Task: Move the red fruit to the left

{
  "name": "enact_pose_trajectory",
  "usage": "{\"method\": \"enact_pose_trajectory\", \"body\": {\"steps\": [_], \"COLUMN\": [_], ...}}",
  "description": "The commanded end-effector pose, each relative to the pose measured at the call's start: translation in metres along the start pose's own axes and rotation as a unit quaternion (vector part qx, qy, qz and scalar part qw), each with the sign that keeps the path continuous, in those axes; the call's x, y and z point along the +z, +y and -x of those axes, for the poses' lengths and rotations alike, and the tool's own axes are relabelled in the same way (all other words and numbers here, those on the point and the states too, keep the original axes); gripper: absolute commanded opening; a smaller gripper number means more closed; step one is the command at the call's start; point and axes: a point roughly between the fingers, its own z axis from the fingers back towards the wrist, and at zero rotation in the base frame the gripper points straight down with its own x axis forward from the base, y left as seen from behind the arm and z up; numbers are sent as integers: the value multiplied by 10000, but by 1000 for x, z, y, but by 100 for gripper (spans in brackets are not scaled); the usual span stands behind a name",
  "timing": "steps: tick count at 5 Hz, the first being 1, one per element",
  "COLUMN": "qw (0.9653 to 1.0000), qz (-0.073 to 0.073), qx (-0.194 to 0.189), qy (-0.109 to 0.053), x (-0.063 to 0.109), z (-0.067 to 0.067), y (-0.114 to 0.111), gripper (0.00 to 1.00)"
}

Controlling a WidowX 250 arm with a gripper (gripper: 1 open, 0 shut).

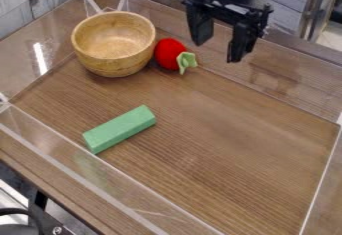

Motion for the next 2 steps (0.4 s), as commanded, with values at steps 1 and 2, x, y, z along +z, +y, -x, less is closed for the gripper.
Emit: {"method": "enact_pose_trajectory", "body": {"steps": [1, 2], "qw": [9994, 9992], "qz": [-94, -101], "qx": [163, 101], "qy": [-307, -365], "x": [10, 14], "z": [5, 10], "y": [8, 24], "gripper": [100, 100]}}
